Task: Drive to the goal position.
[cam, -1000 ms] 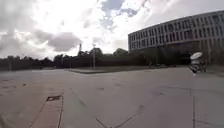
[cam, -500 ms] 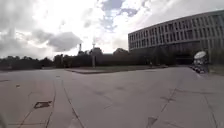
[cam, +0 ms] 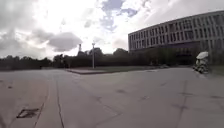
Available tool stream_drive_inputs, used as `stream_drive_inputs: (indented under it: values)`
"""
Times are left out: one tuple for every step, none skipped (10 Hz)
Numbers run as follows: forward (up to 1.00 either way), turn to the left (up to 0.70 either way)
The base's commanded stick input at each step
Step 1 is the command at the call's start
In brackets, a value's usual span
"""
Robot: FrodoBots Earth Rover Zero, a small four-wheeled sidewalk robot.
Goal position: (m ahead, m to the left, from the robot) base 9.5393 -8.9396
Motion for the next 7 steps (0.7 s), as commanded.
stream_drive_inputs:
  values:
    - [0.7,0.0]
    - [0.7,0.0]
    - [0.7,0.0]
    - [0.7,0.0]
    - [0.7,0.0]
    - [0.7,0.0]
    - [0.7,0.0]
